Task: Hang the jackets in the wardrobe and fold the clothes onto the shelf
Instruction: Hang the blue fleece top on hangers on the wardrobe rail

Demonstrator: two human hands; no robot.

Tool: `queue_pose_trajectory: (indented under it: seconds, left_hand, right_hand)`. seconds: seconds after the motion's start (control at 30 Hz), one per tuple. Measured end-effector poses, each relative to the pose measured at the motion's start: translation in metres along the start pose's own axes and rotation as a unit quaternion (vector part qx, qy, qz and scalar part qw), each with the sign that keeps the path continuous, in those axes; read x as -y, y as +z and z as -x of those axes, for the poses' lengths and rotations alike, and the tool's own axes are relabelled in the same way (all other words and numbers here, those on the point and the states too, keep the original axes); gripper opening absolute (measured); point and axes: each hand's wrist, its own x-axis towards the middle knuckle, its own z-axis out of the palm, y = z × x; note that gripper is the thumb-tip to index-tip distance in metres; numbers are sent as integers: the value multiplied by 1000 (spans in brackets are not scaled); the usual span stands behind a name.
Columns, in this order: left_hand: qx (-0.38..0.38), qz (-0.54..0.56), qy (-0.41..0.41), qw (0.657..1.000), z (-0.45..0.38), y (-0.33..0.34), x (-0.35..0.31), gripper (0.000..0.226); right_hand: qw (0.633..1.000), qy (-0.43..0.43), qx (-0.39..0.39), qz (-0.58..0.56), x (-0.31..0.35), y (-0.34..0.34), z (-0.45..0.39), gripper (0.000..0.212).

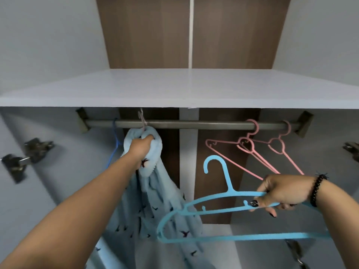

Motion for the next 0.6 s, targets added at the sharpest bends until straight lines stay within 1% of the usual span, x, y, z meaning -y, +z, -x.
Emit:
queue_pose_trajectory:
  seconds: [0.07, 0.1, 0.17, 0.23, 0.3, 0.37, 0.43, 0.5, 0.6]
  left_hand:
    - [-5, -39, 1, 999, -3, -24, 2, 43]
    - [-5, -56, 6, 998, -5, -35, 4, 46]
    - [5, -100, 17, 995, -5, -49, 5, 50]
    - [13, -139, 36, 990, -7, -60, 6, 49]
    - [21, -179, 61, 982, -9, -67, 10, 42]
    - [19, -214, 81, 973, -10, -73, 18, 31]
    - [-6, -223, 101, 970, -11, -77, 26, 28]
    - [-32, -228, 126, 965, -10, -78, 31, 34]
    - [-33, -229, 173, 957, -6, -78, 43, 49]
  right_hand:
    - [999, 11, 13, 42, 13, 0, -3, 31]
    - [998, 22, 14, 63, 19, 0, -4, 32]
    - [993, 53, -6, 104, 27, 0, -6, 35]
    - [985, 86, -61, 138, 33, 0, -12, 41]
    - [975, 106, -137, 142, 37, 1, -22, 39]
    - [963, 103, -216, 122, 44, 5, -33, 42]
    - [956, 80, -275, 60, 53, 12, -47, 44]
    - [950, 51, -306, -17, 66, 19, -62, 42]
    - [937, 17, -341, -75, 88, 27, -84, 39]
